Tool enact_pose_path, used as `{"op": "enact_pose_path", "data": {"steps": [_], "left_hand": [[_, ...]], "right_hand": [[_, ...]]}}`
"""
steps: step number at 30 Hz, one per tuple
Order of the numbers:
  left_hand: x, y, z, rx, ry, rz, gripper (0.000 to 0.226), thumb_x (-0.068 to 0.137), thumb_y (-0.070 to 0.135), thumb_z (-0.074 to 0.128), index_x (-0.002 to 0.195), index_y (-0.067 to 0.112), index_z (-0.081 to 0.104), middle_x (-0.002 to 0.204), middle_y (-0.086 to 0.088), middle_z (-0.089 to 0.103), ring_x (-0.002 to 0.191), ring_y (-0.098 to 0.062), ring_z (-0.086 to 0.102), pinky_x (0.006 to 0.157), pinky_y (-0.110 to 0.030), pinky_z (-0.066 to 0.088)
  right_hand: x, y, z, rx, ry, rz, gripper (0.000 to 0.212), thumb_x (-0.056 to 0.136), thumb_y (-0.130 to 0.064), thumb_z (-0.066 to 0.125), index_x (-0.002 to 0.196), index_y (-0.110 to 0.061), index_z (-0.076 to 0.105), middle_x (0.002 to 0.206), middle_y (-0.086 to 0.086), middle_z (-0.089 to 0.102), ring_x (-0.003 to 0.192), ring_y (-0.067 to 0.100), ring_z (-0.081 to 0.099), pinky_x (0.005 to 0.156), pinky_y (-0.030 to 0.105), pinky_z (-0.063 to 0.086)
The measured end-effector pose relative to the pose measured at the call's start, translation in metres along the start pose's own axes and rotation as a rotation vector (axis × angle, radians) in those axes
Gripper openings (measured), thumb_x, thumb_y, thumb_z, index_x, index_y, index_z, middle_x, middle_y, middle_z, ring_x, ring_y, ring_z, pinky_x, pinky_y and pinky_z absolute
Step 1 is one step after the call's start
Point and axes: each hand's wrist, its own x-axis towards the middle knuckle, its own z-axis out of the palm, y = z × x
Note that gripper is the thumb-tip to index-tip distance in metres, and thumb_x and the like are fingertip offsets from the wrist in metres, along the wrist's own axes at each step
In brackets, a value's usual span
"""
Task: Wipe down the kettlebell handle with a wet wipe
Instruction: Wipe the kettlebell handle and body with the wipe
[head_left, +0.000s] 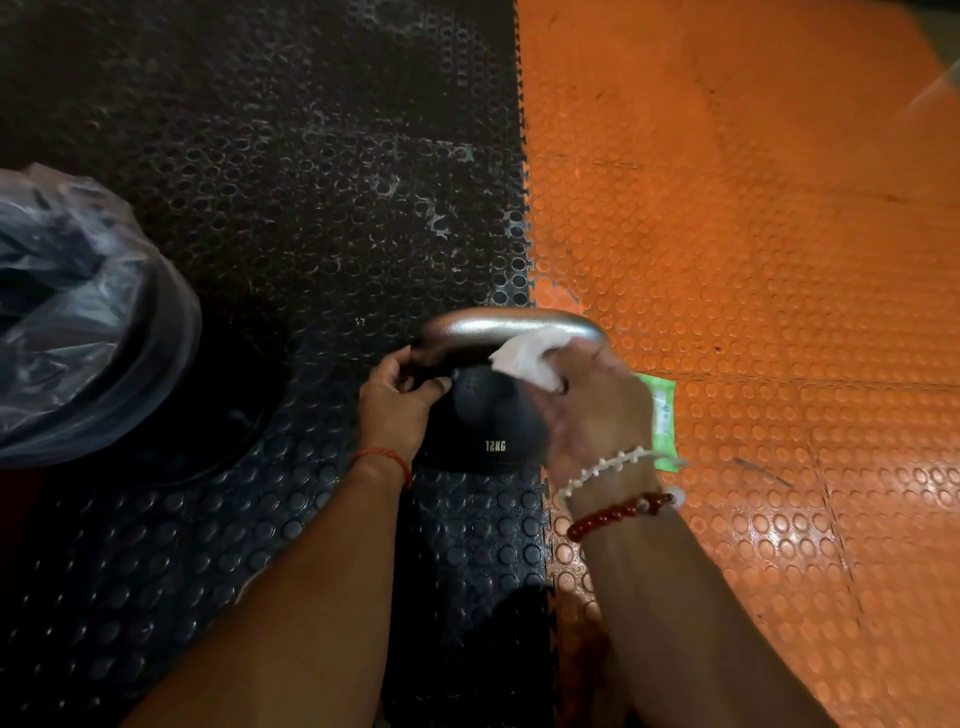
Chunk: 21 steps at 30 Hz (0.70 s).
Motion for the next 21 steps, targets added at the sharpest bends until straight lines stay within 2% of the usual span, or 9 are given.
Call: {"op": "enact_pose_path", "data": {"steps": [3, 4, 5, 7, 9, 12, 16, 18, 21], "left_hand": [[-0.002, 0.002, 0.000, 0.013, 0.002, -0.001, 0.041, 0.078, -0.004, 0.072, 0.115, 0.011, 0.064, 0.110, -0.011, 0.069, 0.099, -0.017, 0.064, 0.098, -0.032, 0.051], [-0.002, 0.002, -0.001, 0.014, 0.000, -0.007, 0.040, 0.078, -0.002, 0.072, 0.115, 0.012, 0.064, 0.112, -0.010, 0.069, 0.104, -0.019, 0.064, 0.099, -0.034, 0.051], [-0.003, 0.002, -0.001, 0.015, -0.002, -0.013, 0.040, 0.078, -0.001, 0.073, 0.115, 0.013, 0.065, 0.113, -0.010, 0.069, 0.108, -0.021, 0.064, 0.100, -0.035, 0.050], [-0.002, 0.002, -0.002, 0.015, 0.000, -0.023, 0.041, 0.079, -0.001, 0.072, 0.117, 0.012, 0.064, 0.114, -0.009, 0.069, 0.109, -0.020, 0.063, 0.101, -0.036, 0.049], [-0.003, 0.003, -0.002, 0.023, -0.001, -0.022, 0.042, 0.079, -0.001, 0.072, 0.119, 0.011, 0.063, 0.112, -0.006, 0.068, 0.106, -0.017, 0.062, 0.100, -0.033, 0.049], [-0.003, 0.003, -0.003, 0.034, -0.010, -0.021, 0.043, 0.080, 0.001, 0.072, 0.120, 0.013, 0.063, 0.116, -0.004, 0.067, 0.108, -0.014, 0.061, 0.100, -0.030, 0.048], [0.000, 0.002, -0.003, 0.046, -0.010, -0.030, 0.042, 0.077, 0.004, 0.074, 0.115, 0.020, 0.065, 0.121, -0.006, 0.066, 0.114, -0.018, 0.061, 0.104, -0.037, 0.048], [0.000, 0.001, -0.003, 0.040, -0.011, -0.023, 0.041, 0.078, 0.003, 0.074, 0.115, 0.018, 0.065, 0.121, -0.006, 0.066, 0.111, -0.016, 0.062, 0.102, -0.033, 0.048], [0.000, 0.001, -0.002, 0.039, -0.003, -0.008, 0.041, 0.078, 0.000, 0.073, 0.116, 0.015, 0.064, 0.115, -0.009, 0.066, 0.097, -0.012, 0.060, 0.092, -0.023, 0.047]], "right_hand": [[0.007, -0.029, 0.001, -0.598, 0.064, -0.754, 0.020, 0.076, -0.008, 0.059, 0.071, -0.024, 0.070, 0.072, -0.010, 0.068, 0.067, 0.008, 0.061, 0.066, 0.023, 0.049], [0.009, -0.034, 0.003, -0.795, 0.041, -0.929, 0.019, 0.077, -0.013, 0.057, 0.077, -0.024, 0.072, 0.075, -0.009, 0.068, 0.068, 0.011, 0.062, 0.065, 0.023, 0.045], [0.012, -0.037, 0.005, -1.009, -0.015, -1.029, 0.019, 0.079, -0.017, 0.056, 0.082, -0.022, 0.073, 0.082, -0.006, 0.069, 0.073, 0.017, 0.063, 0.064, 0.026, 0.042], [0.014, -0.034, 0.007, -1.434, -0.174, -1.056, 0.022, 0.087, -0.024, 0.051, 0.093, -0.022, 0.072, 0.097, 0.000, 0.068, 0.086, 0.026, 0.063, 0.067, 0.029, 0.040], [0.017, -0.025, 0.005, -1.623, -0.275, -1.068, 0.023, 0.090, -0.022, 0.048, 0.100, -0.023, 0.069, 0.104, 0.001, 0.066, 0.091, 0.030, 0.061, 0.071, 0.033, 0.043], [0.025, -0.027, 0.016, -1.618, -0.307, -1.089, 0.024, 0.089, -0.024, 0.047, 0.095, -0.021, 0.069, 0.094, 0.005, 0.069, 0.086, 0.033, 0.062, 0.067, 0.033, 0.043], [0.033, -0.032, 0.032, -1.658, -0.488, -1.063, 0.026, 0.084, -0.023, 0.047, 0.095, -0.022, 0.070, 0.090, 0.005, 0.071, 0.086, 0.032, 0.062, 0.070, 0.033, 0.048], [0.035, -0.036, 0.027, -1.690, -0.508, -1.067, 0.026, 0.085, -0.025, 0.047, 0.097, -0.024, 0.070, 0.095, 0.004, 0.071, 0.090, 0.032, 0.062, 0.074, 0.034, 0.049], [0.046, -0.049, 0.029, -1.671, -0.491, -0.906, 0.025, 0.084, -0.021, 0.049, 0.092, -0.023, 0.072, 0.096, 0.006, 0.072, 0.093, 0.032, 0.063, 0.078, 0.031, 0.048]]}}
